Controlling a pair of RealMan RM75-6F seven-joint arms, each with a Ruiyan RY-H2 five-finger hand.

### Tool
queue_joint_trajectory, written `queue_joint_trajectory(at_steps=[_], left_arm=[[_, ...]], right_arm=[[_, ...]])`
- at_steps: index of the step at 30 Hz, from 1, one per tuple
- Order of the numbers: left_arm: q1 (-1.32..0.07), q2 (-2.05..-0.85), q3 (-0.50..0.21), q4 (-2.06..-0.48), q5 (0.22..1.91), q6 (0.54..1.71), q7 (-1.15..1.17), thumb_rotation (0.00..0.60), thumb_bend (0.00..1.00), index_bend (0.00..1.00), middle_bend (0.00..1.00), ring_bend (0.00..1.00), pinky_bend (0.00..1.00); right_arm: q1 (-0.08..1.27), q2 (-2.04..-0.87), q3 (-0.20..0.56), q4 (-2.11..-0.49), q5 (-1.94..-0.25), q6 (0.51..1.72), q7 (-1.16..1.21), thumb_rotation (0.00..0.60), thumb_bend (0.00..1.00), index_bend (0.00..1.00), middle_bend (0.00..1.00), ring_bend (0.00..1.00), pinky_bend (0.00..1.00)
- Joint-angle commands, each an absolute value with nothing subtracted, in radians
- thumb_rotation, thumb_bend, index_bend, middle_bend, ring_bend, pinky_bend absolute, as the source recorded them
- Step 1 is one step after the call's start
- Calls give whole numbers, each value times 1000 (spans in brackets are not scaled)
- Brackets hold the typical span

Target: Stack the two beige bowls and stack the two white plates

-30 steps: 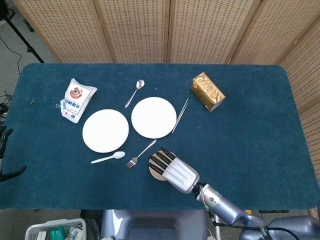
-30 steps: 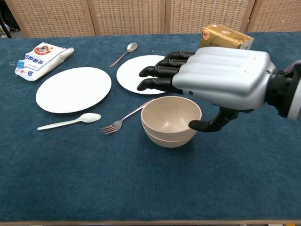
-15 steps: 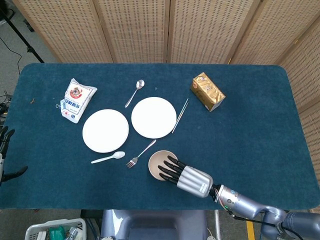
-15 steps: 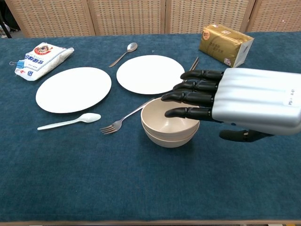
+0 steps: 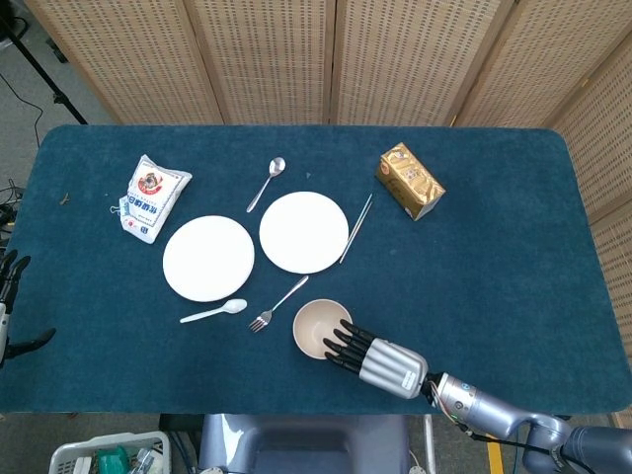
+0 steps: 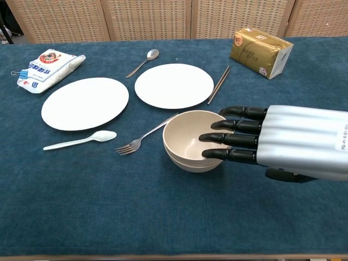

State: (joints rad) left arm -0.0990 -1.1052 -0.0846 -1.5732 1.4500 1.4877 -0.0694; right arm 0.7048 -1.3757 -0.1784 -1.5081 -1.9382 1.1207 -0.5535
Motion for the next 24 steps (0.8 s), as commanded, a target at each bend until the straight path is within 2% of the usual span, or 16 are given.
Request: queue_joint_trajectory(at_steps=[1,15,24], left_arm=[[-99,-1105,-85,-1573,1451,1489,-70,600,68,0,0,0,0],[-98,-1102,-86,-1575,1449,1489,-79,600,67,0,0,0,0],[-98,-1102,-86,-1572,1446,1487,-78,600,68,0,0,0,0]], right_arm=[[701,-1385,-173,-1501,-1939,1115,-553,600,436,0,0,0,0],[684,-1425,-141,-1453,-1925,1091,-571,600,435,0,0,0,0],[683,-1376,-112,-1517,-1953,1141,-571,600,436,0,0,0,0]])
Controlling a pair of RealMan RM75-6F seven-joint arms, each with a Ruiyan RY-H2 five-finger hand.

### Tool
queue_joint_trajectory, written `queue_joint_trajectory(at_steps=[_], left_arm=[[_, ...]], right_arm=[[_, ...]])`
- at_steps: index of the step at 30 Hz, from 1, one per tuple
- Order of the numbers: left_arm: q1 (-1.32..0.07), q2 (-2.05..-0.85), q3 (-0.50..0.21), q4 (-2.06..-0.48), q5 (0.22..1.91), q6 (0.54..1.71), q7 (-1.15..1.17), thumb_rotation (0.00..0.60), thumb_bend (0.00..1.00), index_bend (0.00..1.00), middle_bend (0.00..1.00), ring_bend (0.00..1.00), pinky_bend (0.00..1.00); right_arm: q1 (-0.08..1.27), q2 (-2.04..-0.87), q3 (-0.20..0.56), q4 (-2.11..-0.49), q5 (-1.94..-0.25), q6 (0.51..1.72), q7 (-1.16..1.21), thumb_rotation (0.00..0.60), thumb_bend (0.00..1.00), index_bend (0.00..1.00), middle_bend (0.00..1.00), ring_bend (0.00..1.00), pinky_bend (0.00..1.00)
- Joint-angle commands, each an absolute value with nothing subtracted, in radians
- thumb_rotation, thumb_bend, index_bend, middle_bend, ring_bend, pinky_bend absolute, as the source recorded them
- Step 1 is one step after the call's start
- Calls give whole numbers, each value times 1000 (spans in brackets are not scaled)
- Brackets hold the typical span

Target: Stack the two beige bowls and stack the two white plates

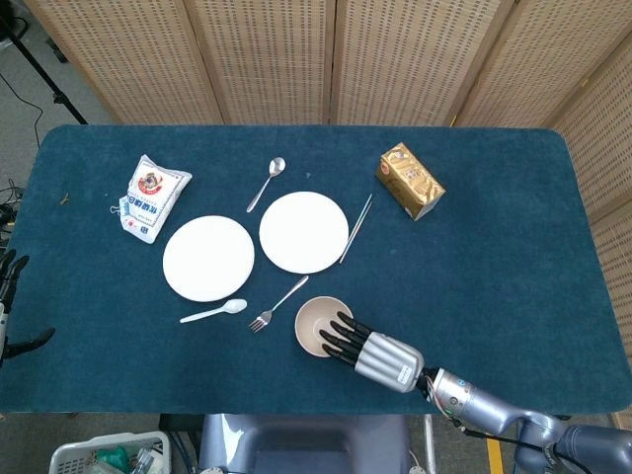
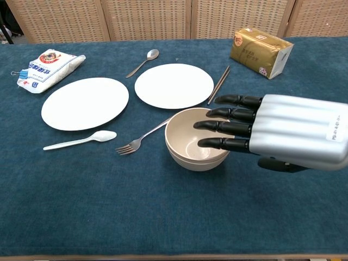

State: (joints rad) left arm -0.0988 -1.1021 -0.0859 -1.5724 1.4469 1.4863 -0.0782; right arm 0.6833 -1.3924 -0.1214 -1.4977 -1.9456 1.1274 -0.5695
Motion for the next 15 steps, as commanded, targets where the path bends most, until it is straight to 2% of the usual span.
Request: queue_joint_trajectory(at_steps=[1,8,15], left_arm=[[-99,-1102,-87,-1572,1445,1486,-78,600,68,0,0,0,0],[-101,-1104,-85,-1570,1443,1479,-74,600,68,0,0,0,0],[-106,-1113,-85,-1571,1442,1471,-59,600,67,0,0,0,0]], right_arm=[[683,-1363,-107,-1533,-1957,1150,-571,600,436,0,0,0,0],[666,-1274,-43,-1589,-1925,1221,-551,600,436,0,0,0,0],[600,-1213,42,-1531,-1773,1307,-475,600,436,0,0,0,0]])
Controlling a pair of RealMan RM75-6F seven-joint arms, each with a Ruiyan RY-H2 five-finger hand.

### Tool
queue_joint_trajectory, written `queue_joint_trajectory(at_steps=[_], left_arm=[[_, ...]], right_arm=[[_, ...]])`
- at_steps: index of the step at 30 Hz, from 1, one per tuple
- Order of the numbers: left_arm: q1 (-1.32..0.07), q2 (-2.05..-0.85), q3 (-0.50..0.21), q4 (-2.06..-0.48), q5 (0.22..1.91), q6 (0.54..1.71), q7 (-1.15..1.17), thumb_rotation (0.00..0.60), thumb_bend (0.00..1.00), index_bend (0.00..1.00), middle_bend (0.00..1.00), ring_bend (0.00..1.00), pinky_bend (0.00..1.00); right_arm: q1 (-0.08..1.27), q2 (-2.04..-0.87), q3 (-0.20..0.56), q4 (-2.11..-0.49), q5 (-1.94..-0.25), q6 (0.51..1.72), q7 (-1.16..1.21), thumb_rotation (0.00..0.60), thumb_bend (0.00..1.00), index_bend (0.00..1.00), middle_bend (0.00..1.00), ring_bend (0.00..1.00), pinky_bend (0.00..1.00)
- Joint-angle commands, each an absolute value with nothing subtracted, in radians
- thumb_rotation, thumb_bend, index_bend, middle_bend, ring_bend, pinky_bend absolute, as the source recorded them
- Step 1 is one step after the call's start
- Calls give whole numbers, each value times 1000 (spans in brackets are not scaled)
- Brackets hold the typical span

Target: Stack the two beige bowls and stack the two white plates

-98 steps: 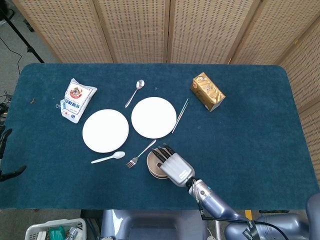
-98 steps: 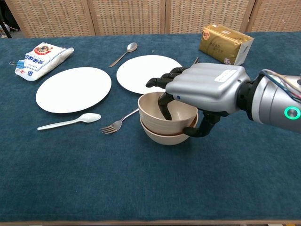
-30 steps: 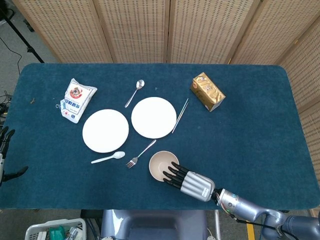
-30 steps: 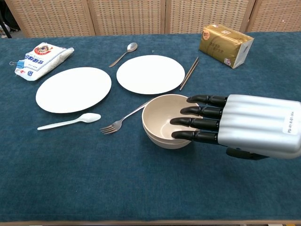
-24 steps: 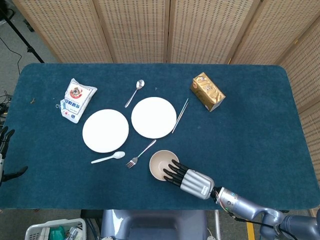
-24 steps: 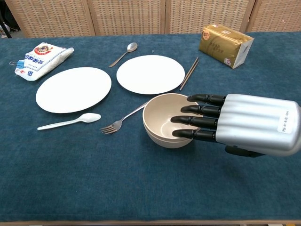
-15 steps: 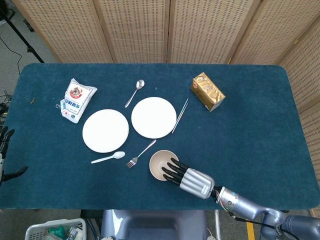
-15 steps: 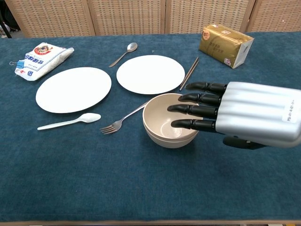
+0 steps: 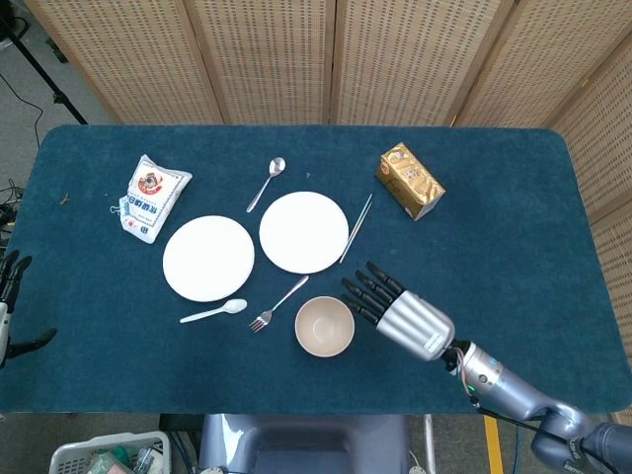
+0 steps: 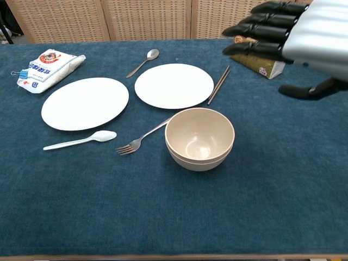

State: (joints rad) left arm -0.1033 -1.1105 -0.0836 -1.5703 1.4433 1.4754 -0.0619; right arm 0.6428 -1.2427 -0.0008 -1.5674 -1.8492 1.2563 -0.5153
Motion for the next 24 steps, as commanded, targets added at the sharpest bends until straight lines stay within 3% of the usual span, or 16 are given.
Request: queue_joint_trajectory(at_steps=[1,2,6,7,13,24], left_arm=[[-110,-1114,-86,-1571,1441,1467,-55,600,68,0,0,0,0],[-116,-1116,-89,-1571,1439,1461,-49,600,68,0,0,0,0],[-147,-1118,-97,-1578,1435,1422,-18,600,68,0,0,0,0],[-157,-1118,-101,-1582,1435,1410,-12,600,68,0,0,0,0],[-244,-1115,-115,-1613,1450,1302,13,600,68,0,0,0,0],[-407,-1198,-158,-1603,1429,1132,66,600,69,0,0,0,0]], right_arm=[[582,-1208,54,-1520,-1740,1326,-458,600,436,0,0,0,0],[562,-1203,62,-1511,-1709,1342,-432,600,420,0,0,0,0],[489,-1172,77,-1516,-1580,1362,-354,600,35,0,0,0,0],[474,-1164,77,-1523,-1554,1361,-334,600,8,0,0,0,0],[369,-1121,59,-1573,-1423,1366,-224,600,0,0,0,0,0],[204,-1173,-14,-1590,-1433,1502,-282,600,0,0,0,0,0]])
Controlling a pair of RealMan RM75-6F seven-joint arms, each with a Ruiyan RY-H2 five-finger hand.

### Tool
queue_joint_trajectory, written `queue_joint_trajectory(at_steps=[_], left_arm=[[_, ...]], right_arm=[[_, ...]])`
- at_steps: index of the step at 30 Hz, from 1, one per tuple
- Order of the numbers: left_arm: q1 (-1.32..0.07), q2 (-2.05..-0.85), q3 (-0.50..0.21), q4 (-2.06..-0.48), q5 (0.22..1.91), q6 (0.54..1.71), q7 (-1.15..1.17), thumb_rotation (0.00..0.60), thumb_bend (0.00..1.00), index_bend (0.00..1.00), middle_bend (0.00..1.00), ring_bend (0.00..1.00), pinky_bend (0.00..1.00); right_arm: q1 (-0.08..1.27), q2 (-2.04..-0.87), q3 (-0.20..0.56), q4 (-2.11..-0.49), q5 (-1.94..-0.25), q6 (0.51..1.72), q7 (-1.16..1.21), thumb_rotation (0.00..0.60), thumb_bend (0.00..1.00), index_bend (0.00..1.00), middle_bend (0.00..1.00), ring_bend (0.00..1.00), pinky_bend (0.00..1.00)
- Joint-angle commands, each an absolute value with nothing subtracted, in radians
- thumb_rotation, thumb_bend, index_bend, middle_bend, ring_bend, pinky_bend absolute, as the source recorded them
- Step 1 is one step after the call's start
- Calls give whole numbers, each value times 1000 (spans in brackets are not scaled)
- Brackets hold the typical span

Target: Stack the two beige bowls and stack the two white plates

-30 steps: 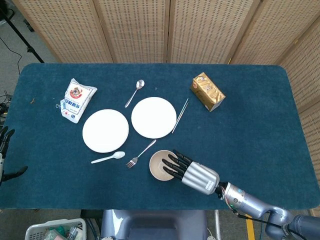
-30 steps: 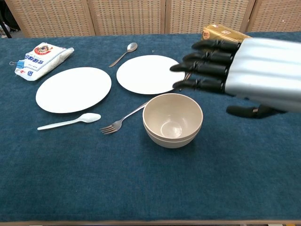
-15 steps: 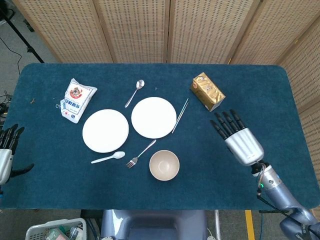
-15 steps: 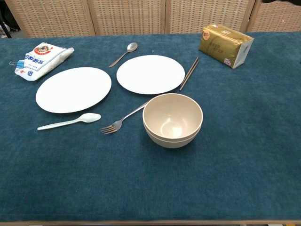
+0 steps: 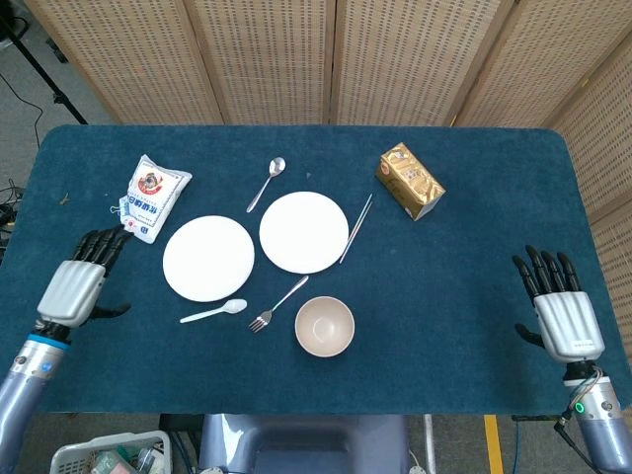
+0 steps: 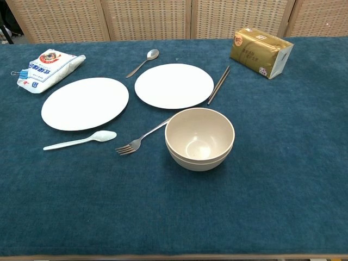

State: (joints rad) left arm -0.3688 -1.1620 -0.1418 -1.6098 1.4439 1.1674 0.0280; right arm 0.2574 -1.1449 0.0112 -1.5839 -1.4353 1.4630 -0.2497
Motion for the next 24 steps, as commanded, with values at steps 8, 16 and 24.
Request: queue_joint_trajectory(at_steps=[8,16,24], left_arm=[[-530,-1334,-186,-1533,1366,1010,169,600,74,0,0,0,0],[-684,-1550,-232,-1339,1344,927,203,600,74,0,0,0,0],[-838,-1802,-283,-1090,1282,831,192,600,84,38,0,0,0]], right_arm=[[185,-1189,9,-1591,-1375,1457,-211,600,0,0,0,0,0],[195,-1181,38,-1551,-1352,1404,-159,600,0,0,0,0,0],[198,-1178,65,-1504,-1338,1376,-84,600,0,0,0,0,0]])
